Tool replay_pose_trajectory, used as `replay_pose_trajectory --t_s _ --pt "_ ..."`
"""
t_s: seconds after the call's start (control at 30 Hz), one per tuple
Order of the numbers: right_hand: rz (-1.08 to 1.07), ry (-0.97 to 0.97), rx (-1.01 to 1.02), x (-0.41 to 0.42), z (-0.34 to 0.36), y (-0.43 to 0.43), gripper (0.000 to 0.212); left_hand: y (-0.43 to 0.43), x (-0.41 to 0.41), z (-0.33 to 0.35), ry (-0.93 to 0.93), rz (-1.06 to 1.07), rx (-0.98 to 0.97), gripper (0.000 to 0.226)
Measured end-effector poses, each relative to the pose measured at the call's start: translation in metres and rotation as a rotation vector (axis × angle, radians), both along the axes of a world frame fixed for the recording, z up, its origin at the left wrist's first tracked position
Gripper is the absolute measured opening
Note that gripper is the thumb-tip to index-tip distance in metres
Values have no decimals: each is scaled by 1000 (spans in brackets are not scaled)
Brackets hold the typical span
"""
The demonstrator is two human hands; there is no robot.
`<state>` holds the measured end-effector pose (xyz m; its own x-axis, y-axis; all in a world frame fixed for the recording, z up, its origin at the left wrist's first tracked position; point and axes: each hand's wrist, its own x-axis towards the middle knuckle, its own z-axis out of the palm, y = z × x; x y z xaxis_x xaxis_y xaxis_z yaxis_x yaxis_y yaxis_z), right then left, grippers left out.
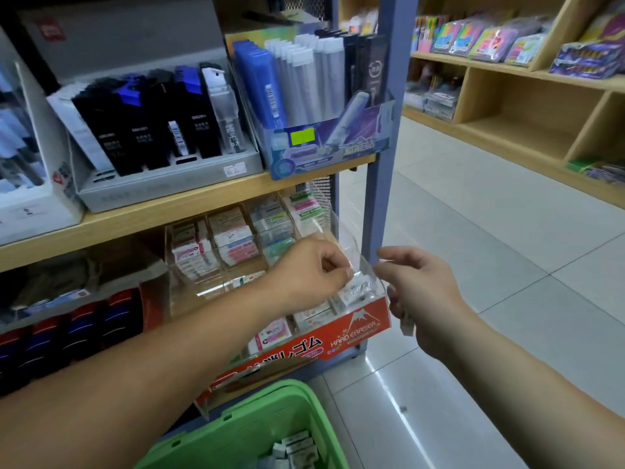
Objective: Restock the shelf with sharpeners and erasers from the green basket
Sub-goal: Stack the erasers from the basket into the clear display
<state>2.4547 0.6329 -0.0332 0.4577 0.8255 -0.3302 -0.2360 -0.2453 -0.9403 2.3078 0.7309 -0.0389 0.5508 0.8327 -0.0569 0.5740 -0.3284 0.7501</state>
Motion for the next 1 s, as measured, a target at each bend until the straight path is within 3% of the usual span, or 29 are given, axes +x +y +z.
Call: replay_pose_trajectory --t_s 0.13,0.27,0.47,0.53,0.63,0.8,0.9,1.0 --pt "41 81 22 4 -5 3 31 -3 5 -7 81 -90 113 19" --pt "83 221 102 16 -4 -3 55 -6 4 -9 302 -150 188 41" --pt "15 101 85 21 -13 -8 29 -4 12 0 420 -221 154 35" --pt "-23 34 97 19 -14 -8 19 -3 13 2 444 -247 173 24" --pt "-1 -80 95 12 -11 -7 10 -1 6 -1 349 -219 137 12" --pt "15 -118 74 9 -9 -6 7 8 -7 18 -21 -13 -148 38" --pt "-3 -117 71 12 -12 -3 7 19 -8 21 -48 71 -57 27" --pt "5 13 64 14 -15 -1 12 24 -1 14 -28 118 45 21"
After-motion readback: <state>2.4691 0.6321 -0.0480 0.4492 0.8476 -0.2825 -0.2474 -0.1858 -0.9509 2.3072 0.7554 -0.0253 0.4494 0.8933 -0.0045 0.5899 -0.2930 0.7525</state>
